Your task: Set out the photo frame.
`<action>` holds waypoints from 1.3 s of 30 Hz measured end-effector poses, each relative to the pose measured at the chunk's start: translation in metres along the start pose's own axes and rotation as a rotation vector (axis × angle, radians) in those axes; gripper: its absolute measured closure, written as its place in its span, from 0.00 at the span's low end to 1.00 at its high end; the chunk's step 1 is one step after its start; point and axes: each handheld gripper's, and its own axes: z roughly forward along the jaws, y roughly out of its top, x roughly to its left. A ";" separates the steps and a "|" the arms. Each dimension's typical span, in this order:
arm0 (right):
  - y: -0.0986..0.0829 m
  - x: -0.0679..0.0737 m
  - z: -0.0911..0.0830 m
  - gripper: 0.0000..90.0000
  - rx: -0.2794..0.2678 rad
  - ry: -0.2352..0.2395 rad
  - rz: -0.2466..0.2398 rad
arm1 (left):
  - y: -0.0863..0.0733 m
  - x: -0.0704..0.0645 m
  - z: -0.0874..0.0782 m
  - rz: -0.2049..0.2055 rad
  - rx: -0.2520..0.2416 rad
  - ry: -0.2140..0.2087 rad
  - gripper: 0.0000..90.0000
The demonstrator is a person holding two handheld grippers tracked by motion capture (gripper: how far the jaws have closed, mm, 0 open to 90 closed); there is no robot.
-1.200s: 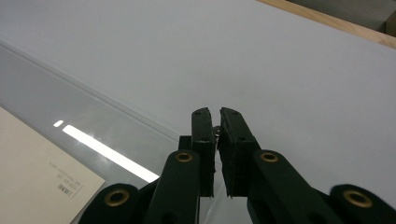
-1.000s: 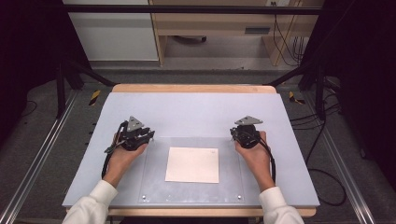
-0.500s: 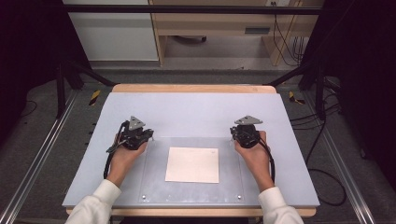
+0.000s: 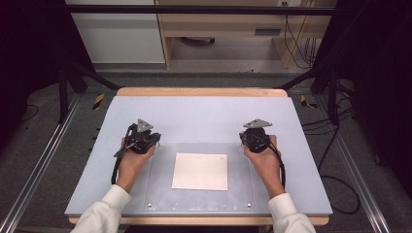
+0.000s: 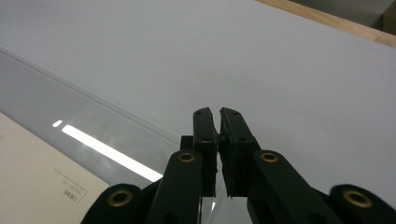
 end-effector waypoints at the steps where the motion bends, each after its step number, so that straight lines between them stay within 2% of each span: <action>1: 0.001 0.000 0.000 0.95 0.007 0.002 0.003 | 0.001 0.000 0.000 -0.004 0.005 -0.003 0.94; 12: 0.018 -0.003 0.005 0.96 0.135 0.018 0.028 | 0.013 0.006 0.003 0.002 0.092 -0.032 0.95; 21: 0.029 -0.009 0.010 0.96 0.204 0.046 0.049 | 0.020 0.011 0.007 -0.001 0.137 -0.057 0.95; 30: 0.035 -0.020 0.018 0.96 0.225 0.099 0.097 | 0.025 0.019 0.013 -0.036 0.151 -0.085 0.95; 37: 0.031 -0.022 0.016 0.95 0.197 0.112 0.090 | 0.026 0.021 0.014 -0.031 0.161 -0.099 0.95; 39: 0.031 -0.022 0.017 0.95 0.191 0.116 0.094 | 0.027 0.022 0.015 -0.042 0.160 -0.102 0.95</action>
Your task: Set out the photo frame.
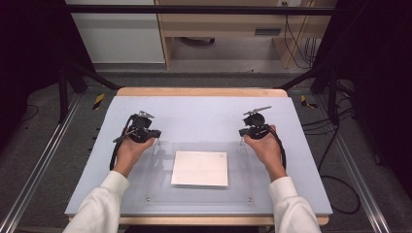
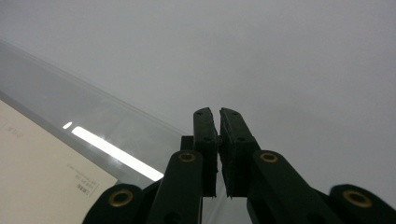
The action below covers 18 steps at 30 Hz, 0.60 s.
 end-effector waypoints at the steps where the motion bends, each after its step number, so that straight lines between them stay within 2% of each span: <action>1: 0.000 0.000 0.000 0.95 0.001 0.000 0.000 | 0.000 0.001 0.000 -0.006 0.003 -0.003 0.95; 5: 0.001 -0.001 0.001 0.95 -0.009 0.001 -0.010 | 0.003 0.003 0.002 -0.016 0.011 -0.009 0.95; 8: 0.000 -0.002 0.001 0.95 -0.017 0.007 -0.021 | 0.005 0.005 0.002 -0.006 0.017 -0.014 0.95; 14: -0.001 -0.002 0.002 0.94 -0.027 0.012 -0.016 | 0.005 0.006 0.003 -0.008 0.019 -0.021 0.95; 18: -0.003 -0.003 0.001 0.88 -0.032 0.002 -0.020 | 0.006 0.006 0.003 -0.004 0.025 -0.020 0.95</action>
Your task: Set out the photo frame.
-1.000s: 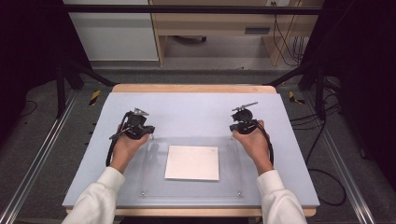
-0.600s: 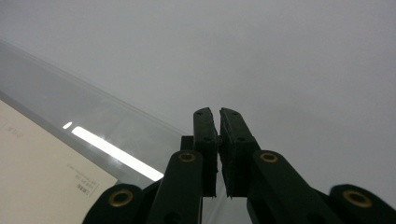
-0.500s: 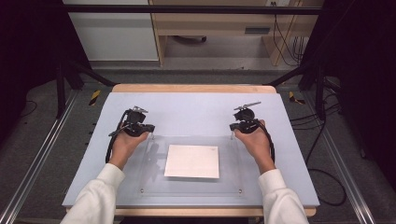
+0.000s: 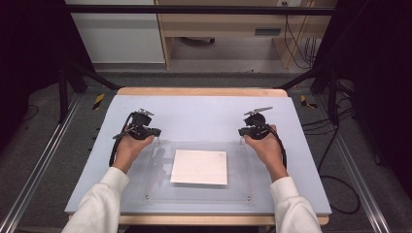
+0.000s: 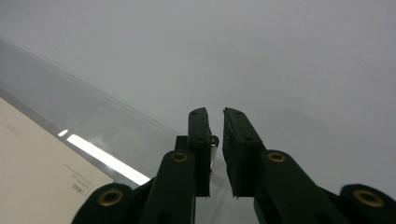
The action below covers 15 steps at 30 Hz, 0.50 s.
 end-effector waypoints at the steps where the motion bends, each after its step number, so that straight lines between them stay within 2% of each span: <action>1: -0.001 0.000 -0.001 0.85 -0.008 -0.006 -0.009 | 0.000 0.000 0.000 0.000 0.002 0.000 0.95; 4: -0.004 0.000 -0.006 0.76 -0.043 -0.013 -0.029 | 0.001 0.001 0.000 -0.004 0.002 -0.001 0.95; 7: -0.011 0.003 -0.018 0.66 -0.087 -0.025 -0.048 | 0.001 0.001 0.001 -0.009 0.003 -0.003 0.95; 11: -0.032 0.012 -0.039 0.53 -0.149 -0.047 -0.098 | 0.002 0.002 0.001 -0.012 0.012 -0.007 0.95; 15: -0.063 0.025 -0.066 0.37 -0.226 -0.061 -0.164 | 0.003 0.002 0.001 -0.016 0.014 -0.008 0.95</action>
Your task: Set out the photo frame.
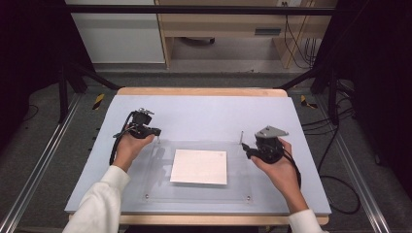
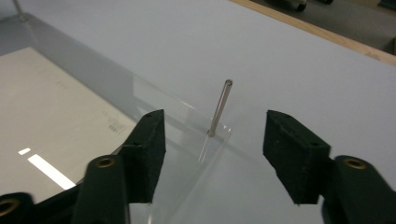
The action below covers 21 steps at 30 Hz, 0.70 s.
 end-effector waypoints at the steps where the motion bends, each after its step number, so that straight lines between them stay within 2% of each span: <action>1: -0.004 0.003 -0.006 0.34 -0.012 -0.003 -0.009 | 0.000 0.000 0.000 -0.001 0.003 -0.001 0.95; 4: -0.020 0.009 -0.034 0.25 -0.054 -0.010 -0.046 | 0.001 0.000 0.000 -0.001 0.005 0.001 0.95; 6: -0.031 0.010 -0.048 0.19 -0.060 -0.017 -0.049 | 0.001 0.000 0.000 -0.002 0.004 0.001 0.95; 8: -0.043 0.008 -0.057 0.13 -0.034 -0.019 -0.045 | 0.001 0.000 0.000 -0.003 0.006 0.002 0.95; 11: -0.060 0.009 -0.066 0.13 -0.017 -0.024 -0.072 | 0.001 0.000 0.000 -0.004 0.007 0.003 0.95; 15: -0.079 0.015 -0.075 0.17 0.043 -0.029 -0.134 | 0.001 0.000 0.000 -0.004 0.009 0.005 0.95; 21: -0.093 0.020 -0.079 0.20 0.100 -0.020 -0.195 | 0.002 0.000 0.001 -0.016 0.012 0.002 0.95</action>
